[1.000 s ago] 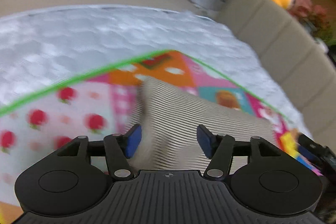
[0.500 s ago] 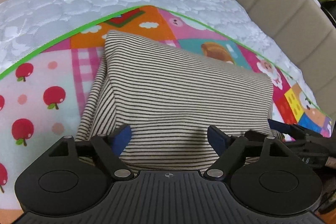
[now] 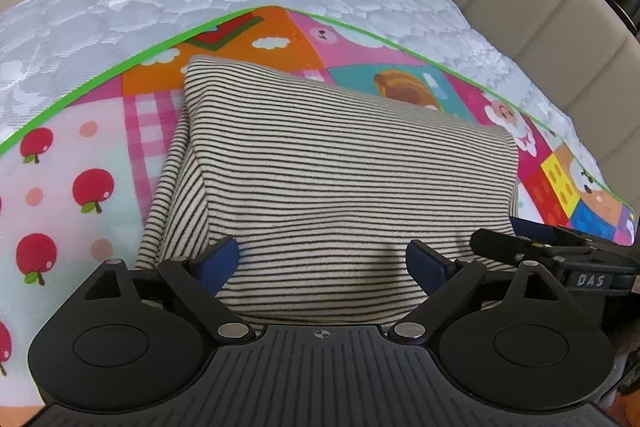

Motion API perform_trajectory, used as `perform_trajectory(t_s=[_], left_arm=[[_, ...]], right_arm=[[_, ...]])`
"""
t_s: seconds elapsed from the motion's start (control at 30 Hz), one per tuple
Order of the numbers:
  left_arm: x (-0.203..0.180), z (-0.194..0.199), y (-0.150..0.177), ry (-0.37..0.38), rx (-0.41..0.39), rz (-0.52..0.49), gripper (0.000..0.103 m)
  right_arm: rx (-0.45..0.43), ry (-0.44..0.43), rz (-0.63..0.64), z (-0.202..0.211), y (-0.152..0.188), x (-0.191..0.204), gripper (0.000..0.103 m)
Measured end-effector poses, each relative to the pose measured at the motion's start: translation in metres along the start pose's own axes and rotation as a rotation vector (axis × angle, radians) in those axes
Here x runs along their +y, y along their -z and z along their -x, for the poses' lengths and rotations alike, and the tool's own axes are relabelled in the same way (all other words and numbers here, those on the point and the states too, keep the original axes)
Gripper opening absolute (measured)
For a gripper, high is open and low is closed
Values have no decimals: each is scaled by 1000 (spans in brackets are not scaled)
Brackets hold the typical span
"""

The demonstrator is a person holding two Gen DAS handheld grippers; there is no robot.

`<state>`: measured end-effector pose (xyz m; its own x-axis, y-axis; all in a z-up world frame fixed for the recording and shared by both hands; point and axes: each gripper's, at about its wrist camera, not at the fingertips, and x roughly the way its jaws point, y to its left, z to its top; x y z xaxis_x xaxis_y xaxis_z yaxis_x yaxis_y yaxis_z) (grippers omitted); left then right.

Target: Fold clothes

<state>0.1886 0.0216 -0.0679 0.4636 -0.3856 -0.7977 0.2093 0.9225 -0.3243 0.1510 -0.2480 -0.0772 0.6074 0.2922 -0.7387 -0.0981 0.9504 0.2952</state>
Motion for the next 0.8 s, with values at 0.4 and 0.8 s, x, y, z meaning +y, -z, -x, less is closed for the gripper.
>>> perform_trajectory(t_s=[0.4,0.8], left_arm=[[0,0,17,123,135,173,93],[8,-23,3,205,113,217,94]], right_arm=[[-54,5,14,16,-5,-2,103],[-229,314,151,17,-72,-6,103]])
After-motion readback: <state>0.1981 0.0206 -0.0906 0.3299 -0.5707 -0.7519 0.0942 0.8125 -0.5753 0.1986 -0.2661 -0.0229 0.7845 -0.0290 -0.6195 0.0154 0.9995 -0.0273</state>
